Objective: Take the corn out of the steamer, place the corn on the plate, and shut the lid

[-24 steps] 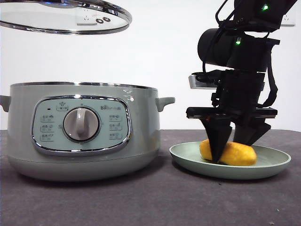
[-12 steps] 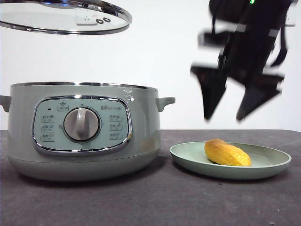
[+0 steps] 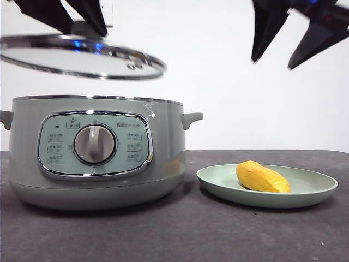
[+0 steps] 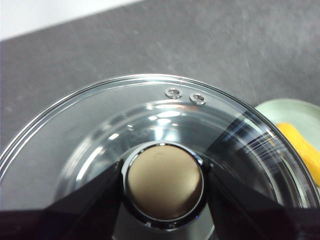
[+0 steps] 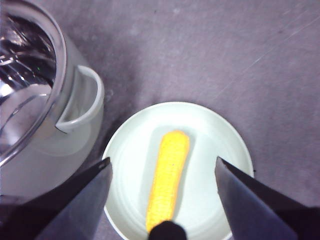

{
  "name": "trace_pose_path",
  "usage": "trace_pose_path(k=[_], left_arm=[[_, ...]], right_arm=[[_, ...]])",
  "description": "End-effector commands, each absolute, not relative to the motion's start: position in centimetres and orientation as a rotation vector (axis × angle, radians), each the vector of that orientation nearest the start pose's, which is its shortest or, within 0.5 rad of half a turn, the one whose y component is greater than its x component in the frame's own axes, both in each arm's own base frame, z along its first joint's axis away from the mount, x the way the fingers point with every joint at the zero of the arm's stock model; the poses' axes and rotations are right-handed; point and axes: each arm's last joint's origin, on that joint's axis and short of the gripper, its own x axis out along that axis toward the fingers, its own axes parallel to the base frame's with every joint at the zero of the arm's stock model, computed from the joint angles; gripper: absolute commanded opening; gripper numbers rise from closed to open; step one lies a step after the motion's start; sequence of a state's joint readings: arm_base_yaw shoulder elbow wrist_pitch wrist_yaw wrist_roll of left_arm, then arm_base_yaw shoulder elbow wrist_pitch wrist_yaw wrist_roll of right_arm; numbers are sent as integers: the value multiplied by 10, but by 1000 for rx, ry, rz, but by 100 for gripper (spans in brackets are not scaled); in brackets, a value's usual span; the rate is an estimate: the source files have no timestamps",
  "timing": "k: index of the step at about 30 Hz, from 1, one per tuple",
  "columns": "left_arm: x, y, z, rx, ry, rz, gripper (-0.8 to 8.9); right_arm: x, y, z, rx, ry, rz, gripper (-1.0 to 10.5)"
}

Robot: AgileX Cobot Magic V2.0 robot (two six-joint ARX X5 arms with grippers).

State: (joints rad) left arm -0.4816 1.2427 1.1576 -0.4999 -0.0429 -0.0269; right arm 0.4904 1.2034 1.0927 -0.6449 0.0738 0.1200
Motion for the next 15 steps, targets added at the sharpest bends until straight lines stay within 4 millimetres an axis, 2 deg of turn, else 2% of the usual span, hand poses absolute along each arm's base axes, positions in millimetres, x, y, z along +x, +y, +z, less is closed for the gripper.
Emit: trace_pose_path(k=[1,8,15], left_arm=[[244,-130,336,118,554,-429,-9],[260,-142,316,139,614,-434,-9],[261,-144,308,116,676,-467,-9]], right_arm=[[212,110,319,-96,746,327,346],[202,103,325,-115,747,282,346],[202,98,323,-114,766,264,346]])
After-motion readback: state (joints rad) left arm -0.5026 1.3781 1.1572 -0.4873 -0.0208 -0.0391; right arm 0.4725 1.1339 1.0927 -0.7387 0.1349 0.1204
